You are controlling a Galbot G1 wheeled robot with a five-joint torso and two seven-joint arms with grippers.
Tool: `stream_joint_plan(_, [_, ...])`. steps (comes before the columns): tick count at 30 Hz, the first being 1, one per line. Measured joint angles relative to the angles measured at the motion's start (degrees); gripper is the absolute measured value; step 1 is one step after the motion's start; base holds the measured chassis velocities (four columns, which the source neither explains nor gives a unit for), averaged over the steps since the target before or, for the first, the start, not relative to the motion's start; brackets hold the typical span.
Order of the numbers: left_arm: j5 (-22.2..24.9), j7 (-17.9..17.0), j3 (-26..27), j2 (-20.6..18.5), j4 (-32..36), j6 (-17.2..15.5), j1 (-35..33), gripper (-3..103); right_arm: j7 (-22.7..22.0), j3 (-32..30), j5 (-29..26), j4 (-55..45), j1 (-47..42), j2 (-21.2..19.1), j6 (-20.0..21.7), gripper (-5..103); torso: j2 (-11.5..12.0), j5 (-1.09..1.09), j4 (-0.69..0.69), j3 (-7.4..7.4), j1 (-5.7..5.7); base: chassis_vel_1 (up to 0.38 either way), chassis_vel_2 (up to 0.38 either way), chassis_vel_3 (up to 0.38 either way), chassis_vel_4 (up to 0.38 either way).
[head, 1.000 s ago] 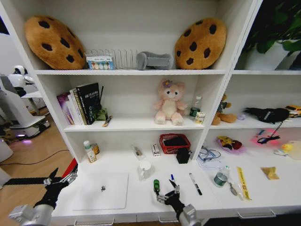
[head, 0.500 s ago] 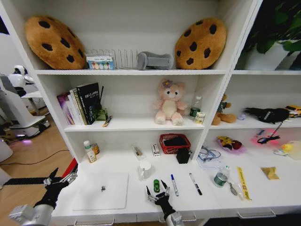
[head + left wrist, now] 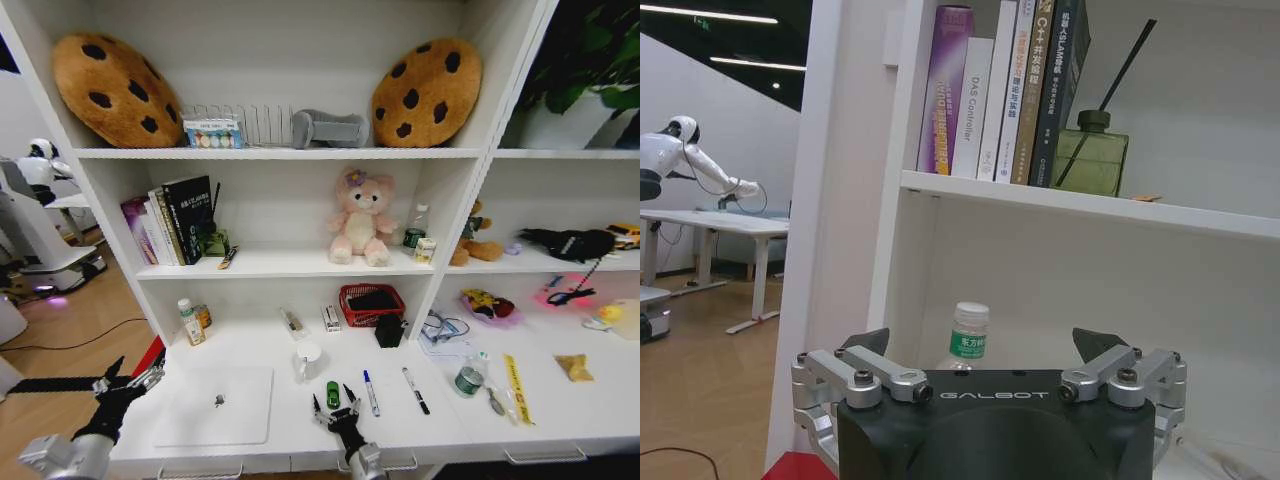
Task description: Organize the objects on the table.
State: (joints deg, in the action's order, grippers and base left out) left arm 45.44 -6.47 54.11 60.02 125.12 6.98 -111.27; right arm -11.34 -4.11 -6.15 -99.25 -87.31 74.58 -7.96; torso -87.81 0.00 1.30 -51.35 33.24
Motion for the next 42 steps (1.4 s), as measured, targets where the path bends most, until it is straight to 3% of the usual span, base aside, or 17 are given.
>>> stream_joint_plan(4, [0.0, 0.0, 0.0, 0.0, 0.0, 0.0, 0.0, 100, -0.4, 0.2, -0.2, 0.3, 0.2, 0.0, 0.4, 94, 0.0, 0.0, 0.0, 0.0, 0.0, 0.0, 0.0, 0.0, 0.0])
stream_joint_plan(5, [0.0, 0.0, 0.0, 0.0, 0.0, 0.0, 0.0, 100, -0.5, 0.2, -0.2, 0.3, 0.3, 0.0, 0.5, 84, 0.0, 0.0, 0.0, 0.0, 0.0, 0.0, 0.0, 0.0, 0.0])
stream_joint_plan(7, [0.0, 0.0, 0.0, 0.0, 0.0, 0.0, 0.0, 100, -0.6, 0.3, -0.2, 0.3, 0.3, -0.1, 0.5, 84, 0.0, 0.0, 0.0, 0.0, 0.0, 0.0, 0.0, 0.0, 0.0])
stream_joint_plan(8, [0.0, 0.0, 0.0, 0.0, 0.0, 0.0, 0.0, 100, -0.7, 0.3, -0.2, 0.3, 0.2, -0.2, 0.5, 73, 0.0, 0.0, 0.0, 0.01, 0.0, 0.0, 0.0, 0.0, 0.0])
stream_joint_plan(10, [0.0, 0.0, 0.0, 0.0, 0.0, 0.0, 0.0, 100, -0.7, 0.3, -0.2, 0.3, 0.2, -0.2, 0.6, 73, 0.0, 0.0, 0.0, 0.0, 0.0, 0.0, 0.0, 0.0, 0.0])
stream_joint_plan(13, [0.0, 0.0, 0.0, 0.0, 0.0, 0.0, 0.0, 100, -0.8, 0.2, -0.3, 0.1, 0.1, -0.3, 0.6, 57, 0.0, 0.0, 0.0, 0.0, 0.0, 0.0, 0.0, 0.0, 0.0])
stream_joint_plan(16, [0.0, 0.0, 0.0, 0.0, 0.0, 0.0, 0.0, 100, -0.8, 0.2, -0.3, 0.0, 0.0, -0.3, 0.7, 51, 0.0, 0.0, 0.0, 0.0, 0.0, 0.0, 0.0, 0.0, 0.0])
stream_joint_plan(18, [0.0, 0.0, 0.0, 0.0, 0.0, 0.0, 0.0, 100, -0.9, -0.1, -0.4, -0.4, -0.4, -0.4, 0.7, 41, 0.0, 0.01, 0.0, 0.01, 0.0, 0.0, 0.0, 0.0, 0.0])
stream_joint_plan(26, [0.0, 0.0, 0.0, 0.0, 0.0, 0.0, 0.0, 100, -1.0, -1.1, -0.2, -1.9, -1.9, -0.4, 0.8, 37, 0.0, 0.01, 0.0, 0.0, 0.0, 0.0, 0.0, 0.0, 0.0])
stream_joint_plan(36, [0.0, 0.0, 0.0, 0.0, 0.0, 0.0, 0.0, 100, -1.8, -10.7, -4.9, -20.7, -12.7, -3.8, 2.7, 37, 0.0, 0.0, 0.01, 0.01, 0.0, 0.0, 0.0, 0.0, 0.0])
stream_joint_plan(38, [0.0, 0.0, 0.0, 0.0, 0.0, 0.0, 0.0, 100, -1.8, -12.6, -6.9, -24.7, -13.7, -5.8, 3.5, 37, 0.0, 0.0, 0.02, 0.01, 0.0, 0.0, 0.0, 0.0, 0.0])
stream_joint_plan(41, [0.0, 0.0, 0.0, 0.0, 0.0, 0.0, 0.0, 100, -2.0, -16.2, -18.4, -31.9, -11.7, -12.0, 8.5, 37, 0.0, 0.01, 0.01, 0.01, 0.0, 0.0, 0.0, 0.0, 0.0])
stream_joint_plan(42, [0.0, 0.0, 0.0, 0.0, 0.0, 0.0, 0.0, 100, -2.0, -16.2, -18.4, -31.9, -11.7, -12.0, 8.5, 37, 0.0, 0.01, 0.01, 0.01, 0.0, 0.0, 0.0, 0.0, 0.0])
